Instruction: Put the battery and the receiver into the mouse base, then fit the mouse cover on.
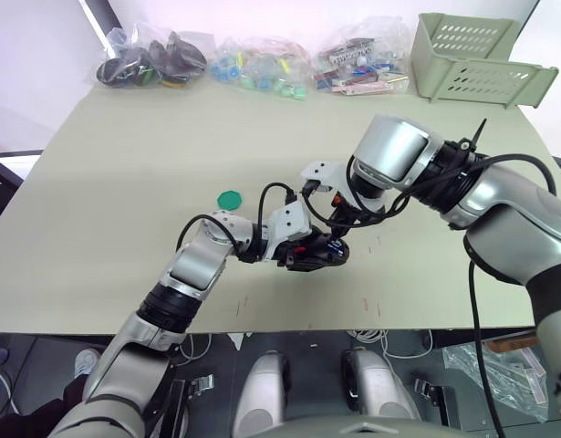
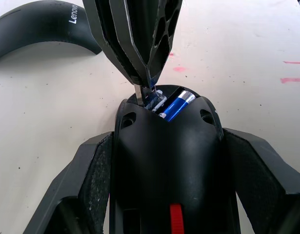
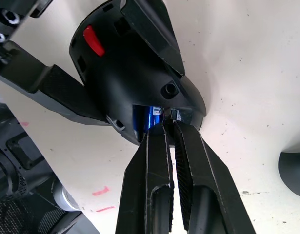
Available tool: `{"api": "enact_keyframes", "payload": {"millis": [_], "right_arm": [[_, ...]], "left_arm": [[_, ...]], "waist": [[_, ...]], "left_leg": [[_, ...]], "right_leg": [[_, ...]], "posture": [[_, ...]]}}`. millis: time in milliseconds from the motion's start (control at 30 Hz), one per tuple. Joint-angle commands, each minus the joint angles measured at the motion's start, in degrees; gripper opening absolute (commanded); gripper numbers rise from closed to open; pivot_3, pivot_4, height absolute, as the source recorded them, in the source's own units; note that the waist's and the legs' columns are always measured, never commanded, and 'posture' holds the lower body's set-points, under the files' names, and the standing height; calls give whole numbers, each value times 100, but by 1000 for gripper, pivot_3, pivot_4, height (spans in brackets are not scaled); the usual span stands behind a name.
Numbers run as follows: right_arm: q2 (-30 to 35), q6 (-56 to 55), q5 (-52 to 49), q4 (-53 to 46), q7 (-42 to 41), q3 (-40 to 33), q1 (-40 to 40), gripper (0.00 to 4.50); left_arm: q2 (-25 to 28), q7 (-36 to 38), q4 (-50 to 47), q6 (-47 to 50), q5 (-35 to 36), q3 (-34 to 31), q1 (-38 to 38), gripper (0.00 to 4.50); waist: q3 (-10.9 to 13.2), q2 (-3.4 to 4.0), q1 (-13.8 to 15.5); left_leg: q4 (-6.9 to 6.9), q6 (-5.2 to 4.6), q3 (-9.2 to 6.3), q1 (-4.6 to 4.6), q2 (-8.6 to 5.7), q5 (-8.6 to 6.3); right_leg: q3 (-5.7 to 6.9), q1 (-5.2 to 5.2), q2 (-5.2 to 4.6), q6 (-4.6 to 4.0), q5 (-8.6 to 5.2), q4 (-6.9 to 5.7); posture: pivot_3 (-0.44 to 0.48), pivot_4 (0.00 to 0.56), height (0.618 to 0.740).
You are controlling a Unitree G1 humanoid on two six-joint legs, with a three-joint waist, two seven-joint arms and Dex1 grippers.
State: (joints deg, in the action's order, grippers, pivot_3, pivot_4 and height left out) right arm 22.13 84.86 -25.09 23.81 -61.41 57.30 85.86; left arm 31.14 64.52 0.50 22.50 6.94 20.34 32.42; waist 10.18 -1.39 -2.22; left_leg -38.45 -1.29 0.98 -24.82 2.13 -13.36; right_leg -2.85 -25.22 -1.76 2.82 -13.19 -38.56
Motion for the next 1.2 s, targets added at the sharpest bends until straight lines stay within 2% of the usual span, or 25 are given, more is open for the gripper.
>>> {"api": "enact_keyframes", "payload": {"millis": [33, 1200], "right_arm": [[-23, -43, 92, 13, -55, -171, -2, 0], [48, -7, 320, -81, -65, -237, -319, 0]], "left_arm": [[-7, 15, -66, -20, 15, -26, 7, 2974], [26, 19, -55, -4, 17, -43, -22, 2974]], "waist": [[0, 0, 0], [0, 0, -2]], "left_leg": [[0, 0, 0, 0, 0, 0], [-1, 0, -1, 1, 0, 0]], "right_leg": [[0, 0, 0, 0, 0, 0], [0, 0, 1, 0, 0, -2]], "posture": [[0, 150, 740], [0, 150, 740]]}}
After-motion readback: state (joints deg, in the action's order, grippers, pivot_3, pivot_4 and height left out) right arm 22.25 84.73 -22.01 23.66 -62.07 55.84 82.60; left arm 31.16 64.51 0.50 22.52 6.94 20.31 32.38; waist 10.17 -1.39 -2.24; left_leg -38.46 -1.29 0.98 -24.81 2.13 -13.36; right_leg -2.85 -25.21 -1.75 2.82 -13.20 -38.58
